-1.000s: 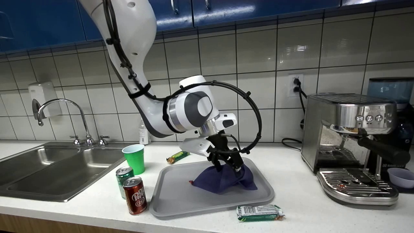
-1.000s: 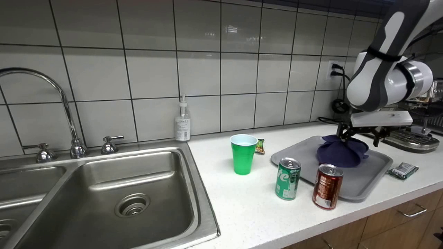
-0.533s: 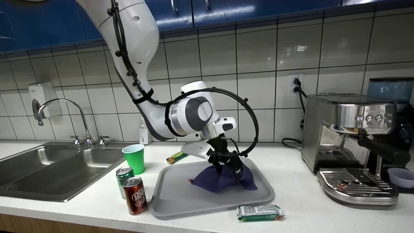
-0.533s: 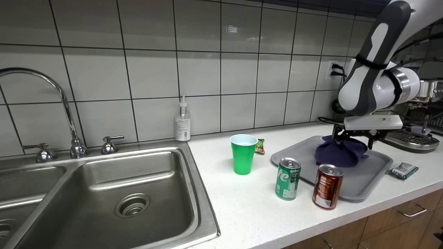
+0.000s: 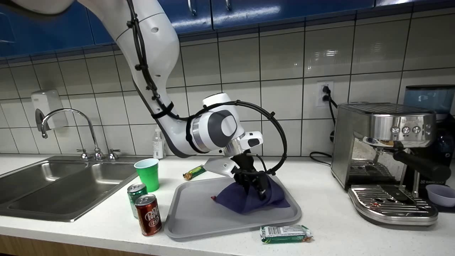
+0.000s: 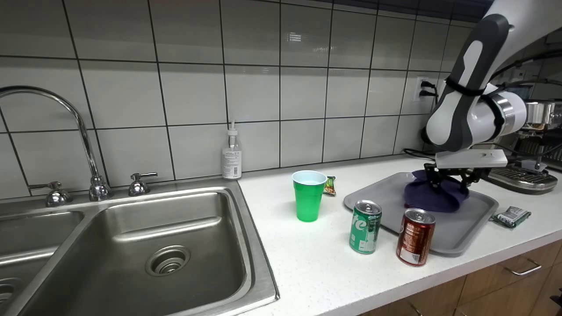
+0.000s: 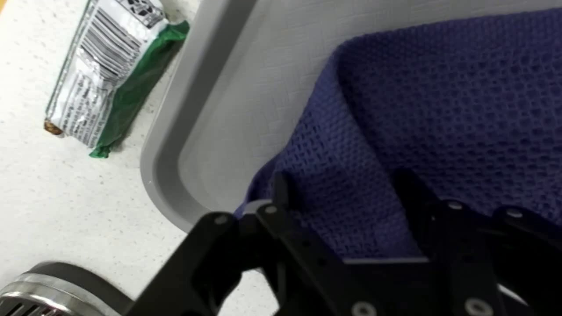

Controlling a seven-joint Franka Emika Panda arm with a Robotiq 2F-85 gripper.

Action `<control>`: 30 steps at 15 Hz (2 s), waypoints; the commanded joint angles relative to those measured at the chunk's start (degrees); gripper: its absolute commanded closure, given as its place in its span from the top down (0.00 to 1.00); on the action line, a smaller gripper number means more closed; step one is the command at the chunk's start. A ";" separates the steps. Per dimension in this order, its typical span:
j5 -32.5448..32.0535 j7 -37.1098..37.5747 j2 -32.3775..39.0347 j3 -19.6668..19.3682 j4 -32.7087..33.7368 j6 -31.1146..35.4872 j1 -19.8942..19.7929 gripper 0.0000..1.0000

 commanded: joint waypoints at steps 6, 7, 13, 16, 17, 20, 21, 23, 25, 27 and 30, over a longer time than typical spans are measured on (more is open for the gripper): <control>0.46 0.33 -0.33 -2.05 -0.11 -0.41 2.31 0.00; 0.36 0.25 -0.65 -2.18 -0.42 -0.31 2.51 0.00; 0.21 -0.07 -3.67 -3.46 -1.74 0.17 3.21 0.01; 0.06 0.28 -5.01 -4.42 -1.62 0.30 3.16 0.01; -0.03 0.39 -5.40 -4.80 -1.52 0.35 3.08 0.01; -0.11 0.94 -6.52 -5.92 -1.19 0.38 2.96 0.01; -0.13 1.10 -6.79 -6.32 -1.03 0.39 2.89 0.01; -0.05 1.53 -7.09 -7.17 -0.60 0.35 2.83 0.01; 0.09 2.11 -7.25 -7.97 -0.11 0.39 2.75 0.01; 0.20 2.84 -7.25 -8.95 0.42 0.51 2.82 0.01; 0.43 3.87 -6.95 -10.23 1.34 0.48 2.91 0.01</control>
